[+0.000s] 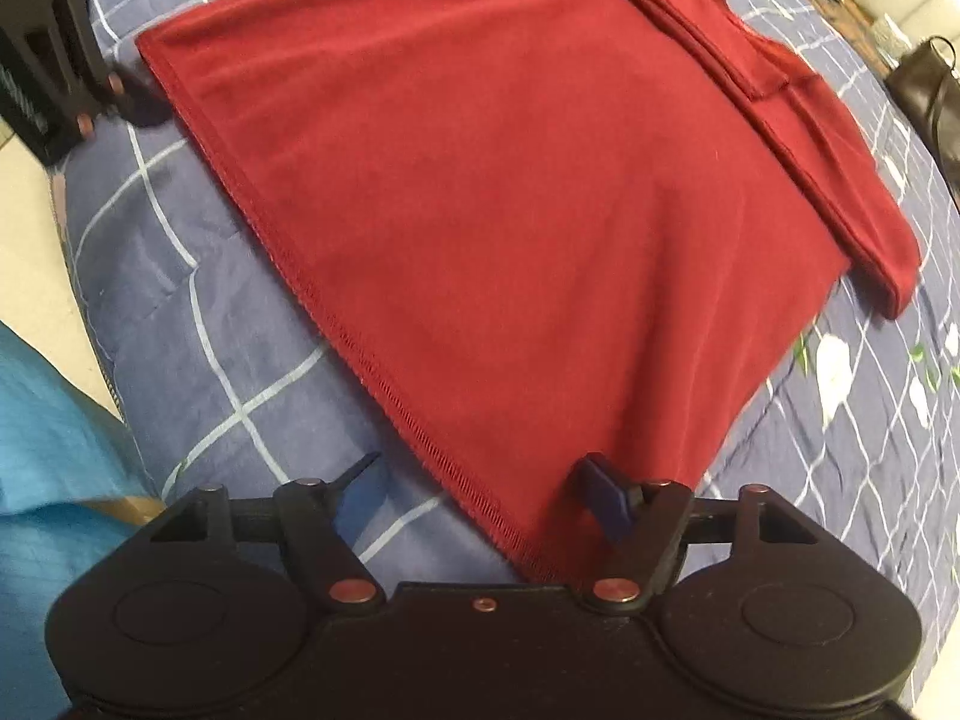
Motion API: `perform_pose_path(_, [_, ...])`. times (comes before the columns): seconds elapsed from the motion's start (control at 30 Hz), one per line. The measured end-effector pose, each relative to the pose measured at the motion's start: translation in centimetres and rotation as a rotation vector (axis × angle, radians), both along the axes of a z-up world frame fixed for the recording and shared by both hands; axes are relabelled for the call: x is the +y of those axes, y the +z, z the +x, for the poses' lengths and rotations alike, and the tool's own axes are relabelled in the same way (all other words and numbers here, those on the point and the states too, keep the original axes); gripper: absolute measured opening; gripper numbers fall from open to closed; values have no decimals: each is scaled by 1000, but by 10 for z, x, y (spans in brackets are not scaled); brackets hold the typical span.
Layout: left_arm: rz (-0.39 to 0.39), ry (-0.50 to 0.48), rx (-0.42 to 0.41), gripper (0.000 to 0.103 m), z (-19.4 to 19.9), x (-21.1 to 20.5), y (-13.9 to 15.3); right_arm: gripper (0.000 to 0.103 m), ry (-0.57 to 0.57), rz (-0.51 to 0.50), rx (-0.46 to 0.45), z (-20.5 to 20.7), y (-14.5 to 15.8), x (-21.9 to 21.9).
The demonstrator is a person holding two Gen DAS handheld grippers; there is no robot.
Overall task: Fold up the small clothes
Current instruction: 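Grasp the hem corners with the left gripper while the right gripper grasps the hem, then lift the hem with both grippers and carry it toward the collar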
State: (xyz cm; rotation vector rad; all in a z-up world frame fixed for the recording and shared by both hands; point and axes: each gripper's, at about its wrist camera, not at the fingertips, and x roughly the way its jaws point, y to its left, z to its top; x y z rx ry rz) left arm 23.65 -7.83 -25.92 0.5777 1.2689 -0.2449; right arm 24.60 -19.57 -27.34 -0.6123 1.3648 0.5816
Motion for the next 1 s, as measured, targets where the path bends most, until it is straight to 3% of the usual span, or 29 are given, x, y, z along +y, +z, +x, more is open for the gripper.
perform_pose_path(0.17, [-7, -40, 8, 102, 4, -11, -9, 32, 10, 53, 14, 15, 4, -5])
perform_pose_path(0.27, [-31, -38, 21, 102, 8, -13, -10, 14, -72, 97, 77, 35, 8, -8])
perform_pose_path(0.47, [-113, -32, 14, 102, 14, -11, -4, 12, -419, 297, 295, 94, 21, -40])
perform_pose_path(0.6, [-121, -80, 4, 102, 11, -21, -6, 11, -627, 385, 369, 125, 30, -56])
perform_pose_path(0.83, [-51, -103, -47, 100, 12, -37, -16, 11, -681, 424, 387, 151, 37, -60])
perform_pose_path(0.93, [12, -98, -60, 76, 15, -35, -21, 11, -670, 417, 386, 151, 36, -60])
perform_pose_path(1.0, [51, -98, -62, 51, 17, -30, -23, 11, -665, 414, 384, 147, 35, -59])
